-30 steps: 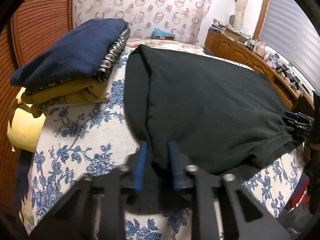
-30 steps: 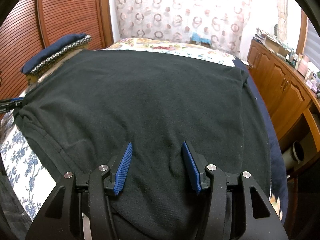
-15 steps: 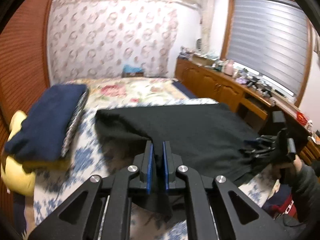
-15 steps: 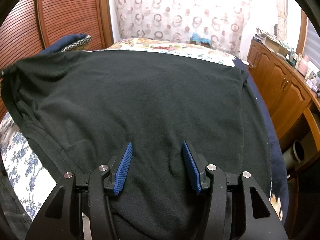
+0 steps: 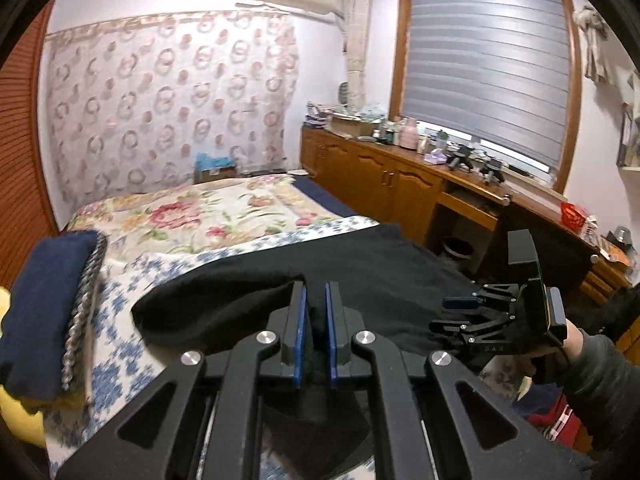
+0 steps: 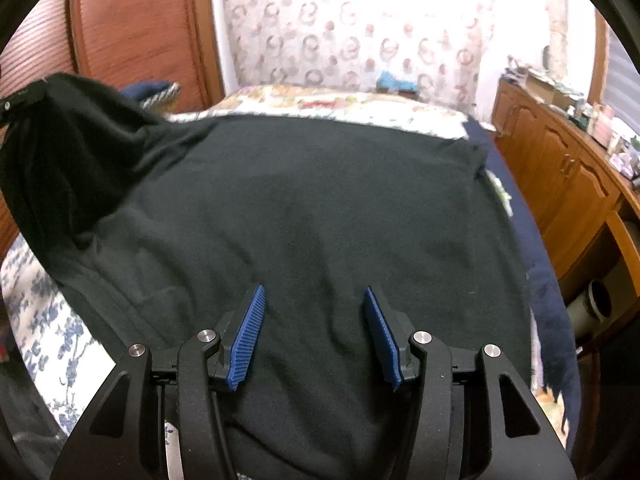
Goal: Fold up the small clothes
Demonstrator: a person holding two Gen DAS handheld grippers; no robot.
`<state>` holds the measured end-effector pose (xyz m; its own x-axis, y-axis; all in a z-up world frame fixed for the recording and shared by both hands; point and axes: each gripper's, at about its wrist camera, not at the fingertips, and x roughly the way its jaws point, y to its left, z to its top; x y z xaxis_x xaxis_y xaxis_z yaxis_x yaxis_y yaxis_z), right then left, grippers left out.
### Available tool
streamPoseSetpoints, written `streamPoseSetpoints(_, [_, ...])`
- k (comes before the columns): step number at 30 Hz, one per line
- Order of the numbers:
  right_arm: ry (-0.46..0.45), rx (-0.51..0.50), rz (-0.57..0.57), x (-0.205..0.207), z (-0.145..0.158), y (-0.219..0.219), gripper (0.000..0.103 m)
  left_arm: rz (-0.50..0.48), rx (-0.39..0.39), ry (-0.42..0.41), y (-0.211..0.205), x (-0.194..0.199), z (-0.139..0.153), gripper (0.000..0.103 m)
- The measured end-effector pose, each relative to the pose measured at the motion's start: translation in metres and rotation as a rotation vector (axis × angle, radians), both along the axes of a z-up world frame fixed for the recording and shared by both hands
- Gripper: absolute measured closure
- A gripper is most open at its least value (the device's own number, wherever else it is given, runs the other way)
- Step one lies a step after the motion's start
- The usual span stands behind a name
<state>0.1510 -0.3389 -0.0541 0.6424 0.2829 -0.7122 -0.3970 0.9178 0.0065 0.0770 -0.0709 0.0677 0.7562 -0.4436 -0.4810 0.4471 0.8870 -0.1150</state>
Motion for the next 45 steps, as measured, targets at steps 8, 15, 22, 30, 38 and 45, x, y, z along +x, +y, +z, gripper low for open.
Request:
streamPoseSetpoints(8, [-0.109, 0.014, -0.076, -0.022, 0.039, -0.031, 0.051, -0.115, 0.019, -0.029, -0.056, 0.014, 0.027, 0.098])
streamPoseSetpoints(15, [-0.162, 0.005, -0.143, -0.033, 0.061, -0.054, 0.051, -0.227, 0.035, -0.03, -0.111, 0.021, 0.046, 0.098])
streamPoseSetpoints(22, [-0.192, 0.02, -0.171, -0.043, 0.073, -0.073, 0.051, -0.308, 0.023, 0.056, -0.147, 0.033, 0.044, 0.089])
streamPoseSetpoints(30, [-0.168, 0.024, -0.157, -0.041, 0.067, -0.075, 0.051, -0.263, 0.049, 0.021, -0.128, 0.021, 0.039, 0.051])
streamPoseSetpoints(38, [-0.121, 0.02, -0.081, -0.017, 0.05, -0.056, 0.051, -0.112, 0.069, 0.01, -0.067, 0.015, 0.016, 0.048])
streamPoseSetpoints(45, [-0.106, 0.003, 0.031, 0.001, 0.045, -0.005, 0.051, 0.057, 0.074, 0.034, -0.002, 0.011, -0.014, 0.048])
